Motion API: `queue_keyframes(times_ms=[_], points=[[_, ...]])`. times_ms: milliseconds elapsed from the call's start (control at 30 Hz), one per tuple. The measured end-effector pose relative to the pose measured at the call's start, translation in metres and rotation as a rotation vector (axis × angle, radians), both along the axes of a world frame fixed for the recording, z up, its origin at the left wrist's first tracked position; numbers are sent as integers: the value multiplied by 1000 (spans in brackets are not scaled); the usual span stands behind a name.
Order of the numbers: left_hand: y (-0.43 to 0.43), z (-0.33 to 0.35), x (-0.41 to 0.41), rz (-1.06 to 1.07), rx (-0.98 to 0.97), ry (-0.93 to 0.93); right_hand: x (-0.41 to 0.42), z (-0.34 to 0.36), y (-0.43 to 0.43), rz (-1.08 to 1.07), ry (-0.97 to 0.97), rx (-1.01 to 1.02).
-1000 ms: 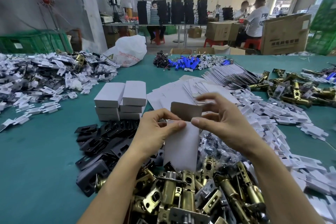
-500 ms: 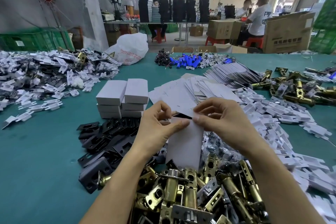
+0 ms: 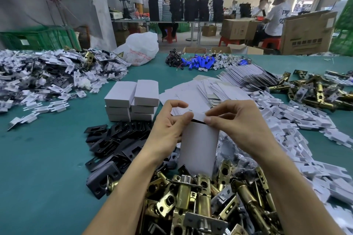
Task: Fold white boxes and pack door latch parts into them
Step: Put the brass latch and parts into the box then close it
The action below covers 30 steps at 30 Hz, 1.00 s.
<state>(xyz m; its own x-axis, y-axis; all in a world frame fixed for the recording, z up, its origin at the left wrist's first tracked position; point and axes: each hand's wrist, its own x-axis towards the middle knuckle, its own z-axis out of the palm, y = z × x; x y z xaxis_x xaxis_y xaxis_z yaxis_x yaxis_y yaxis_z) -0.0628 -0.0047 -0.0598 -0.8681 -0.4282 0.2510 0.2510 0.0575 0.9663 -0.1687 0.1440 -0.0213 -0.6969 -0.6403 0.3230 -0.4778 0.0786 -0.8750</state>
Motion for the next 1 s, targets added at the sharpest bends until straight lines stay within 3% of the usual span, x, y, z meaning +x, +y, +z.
queue_keyframes(times_ms=[800, 1000], points=[[-2, 7, 0, 92, 35, -147, -4, -5, 4, 243, 66, 270], [-1, -2, 3, -31, -26, -320, -2, -6, 4, 144, 9, 161]])
